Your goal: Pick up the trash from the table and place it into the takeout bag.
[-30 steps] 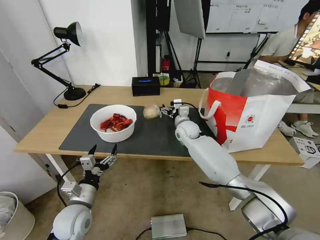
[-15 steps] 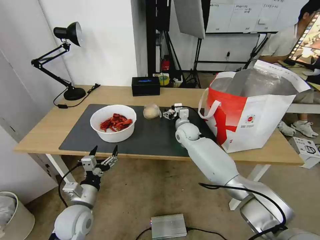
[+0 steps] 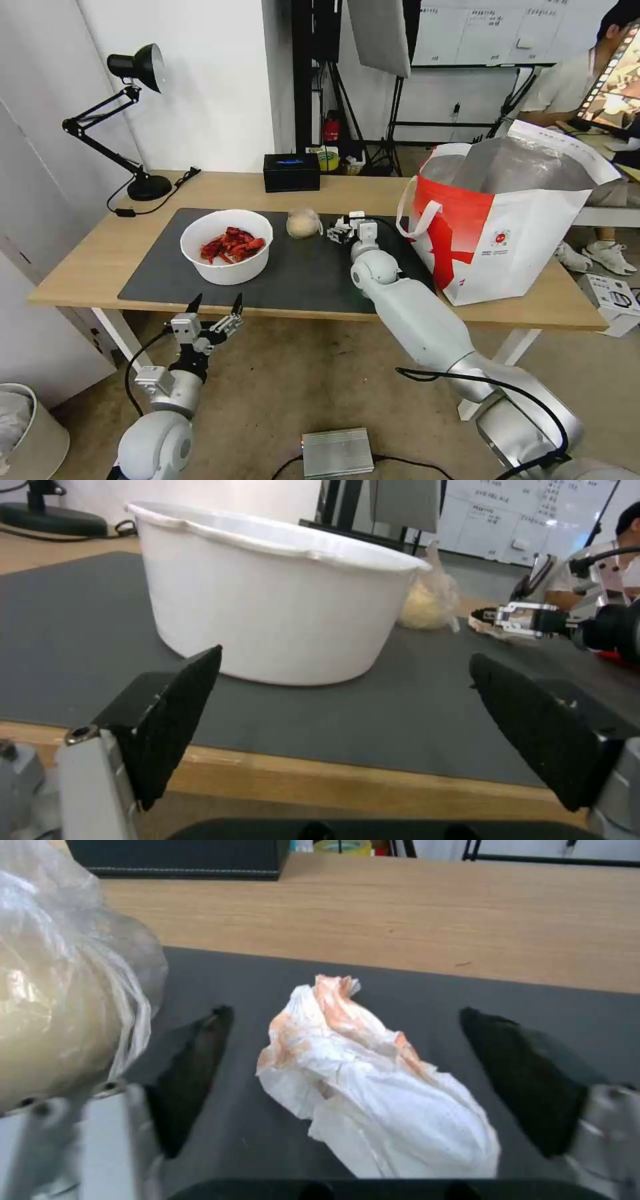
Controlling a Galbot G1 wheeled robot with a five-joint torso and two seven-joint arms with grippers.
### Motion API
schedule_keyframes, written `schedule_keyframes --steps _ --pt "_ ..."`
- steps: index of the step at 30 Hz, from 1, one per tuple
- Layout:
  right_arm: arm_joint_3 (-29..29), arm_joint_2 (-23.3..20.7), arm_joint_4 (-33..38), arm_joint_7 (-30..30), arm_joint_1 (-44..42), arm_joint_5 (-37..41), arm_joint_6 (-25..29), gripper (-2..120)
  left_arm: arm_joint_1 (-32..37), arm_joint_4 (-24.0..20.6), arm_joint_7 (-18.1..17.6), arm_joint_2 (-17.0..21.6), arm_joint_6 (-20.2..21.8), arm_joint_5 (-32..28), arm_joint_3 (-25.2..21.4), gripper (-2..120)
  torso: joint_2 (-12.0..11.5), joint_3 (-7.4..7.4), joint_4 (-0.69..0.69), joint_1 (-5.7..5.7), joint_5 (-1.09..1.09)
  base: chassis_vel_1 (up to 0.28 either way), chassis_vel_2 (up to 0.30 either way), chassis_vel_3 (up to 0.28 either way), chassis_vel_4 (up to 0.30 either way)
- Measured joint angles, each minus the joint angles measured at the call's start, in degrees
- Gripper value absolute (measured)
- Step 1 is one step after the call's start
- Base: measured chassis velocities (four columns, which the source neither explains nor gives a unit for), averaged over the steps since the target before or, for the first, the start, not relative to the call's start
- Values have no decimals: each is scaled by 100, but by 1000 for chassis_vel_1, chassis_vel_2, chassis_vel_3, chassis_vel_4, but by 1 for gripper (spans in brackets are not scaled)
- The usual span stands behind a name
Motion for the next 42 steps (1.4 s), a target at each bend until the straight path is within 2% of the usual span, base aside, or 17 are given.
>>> schedule_keyframes --steps 4,5,8,9,16,17,20,21,23,29,42 --pt "7 43 -32 5 -4 0 -29 68 8 -5 0 -6 -1 7 -20 100 0 0 0 0 0 0 0 0 0" --pt "7 43 -32 5 -4 0 -29 68 8 -5 0 -6 -1 7 -20 100 0 0 0 0 0 0 0 0 0" --pt "31 80 -50 45 -35 18 -44 52 35 -8 0 -31 -6 35 -43 100 0 0 0 0 0 0 0 0 0" --pt "31 80 -50 45 -35 18 -44 52 35 -8 0 -31 -6 35 -43 100 0 0 0 0 0 0 0 0 0" --pt "34 89 -74 77 -85 34 -64 22 73 14 0 -138 -42 121 -19 100 0 0 0 0 0 0 0 0 0" --pt "34 89 -74 77 -85 34 -64 22 73 14 0 -138 -42 121 -19 100 0 0 0 0 0 0 0 0 0" --pt "30 99 -85 75 -93 27 -63 7 57 27 1 -152 -45 131 -16 100 0 0 1 0 0 0 0 0 0" --pt "30 99 -85 75 -93 27 -63 7 57 27 1 -152 -45 131 -16 100 0 0 1 0 0 0 0 0 0" --pt "34 110 -85 75 -108 17 -60 0 57 29 1 -169 -45 135 -18 100 0 0 0 0 0 0 0 0 0" --pt "61 106 -47 46 -140 -52 4 0 58 38 2 -199 -49 145 -27 100 0 0 0 0 0 0 0 0 0" --pt "-115 -288 707 -271 -226 -489 520 0 16 96 8 -110 -108 12 -162 100 0 0 0 0 0 0 0 0 0"
